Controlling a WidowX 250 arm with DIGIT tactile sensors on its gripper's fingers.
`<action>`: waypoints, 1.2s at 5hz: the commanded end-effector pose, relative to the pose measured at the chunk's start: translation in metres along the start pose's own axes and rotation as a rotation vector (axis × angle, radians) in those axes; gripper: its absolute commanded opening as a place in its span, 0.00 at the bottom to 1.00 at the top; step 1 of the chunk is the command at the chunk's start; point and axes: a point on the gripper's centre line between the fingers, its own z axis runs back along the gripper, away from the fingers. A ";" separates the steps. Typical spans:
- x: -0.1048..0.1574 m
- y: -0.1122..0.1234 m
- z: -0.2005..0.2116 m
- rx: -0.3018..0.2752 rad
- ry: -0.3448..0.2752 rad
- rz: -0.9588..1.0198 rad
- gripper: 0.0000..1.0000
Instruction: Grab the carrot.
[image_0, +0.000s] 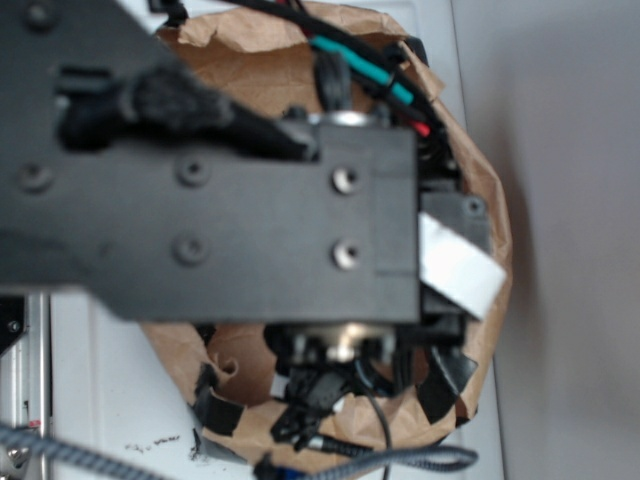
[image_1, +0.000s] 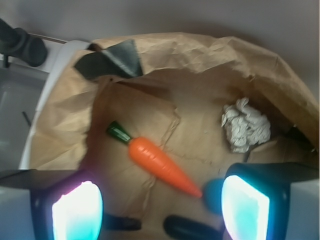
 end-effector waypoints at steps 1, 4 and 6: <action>0.006 0.002 0.010 0.009 -0.042 0.000 1.00; 0.004 0.033 -0.018 0.033 -0.035 -0.021 1.00; -0.015 0.038 -0.038 0.081 -0.071 -0.063 1.00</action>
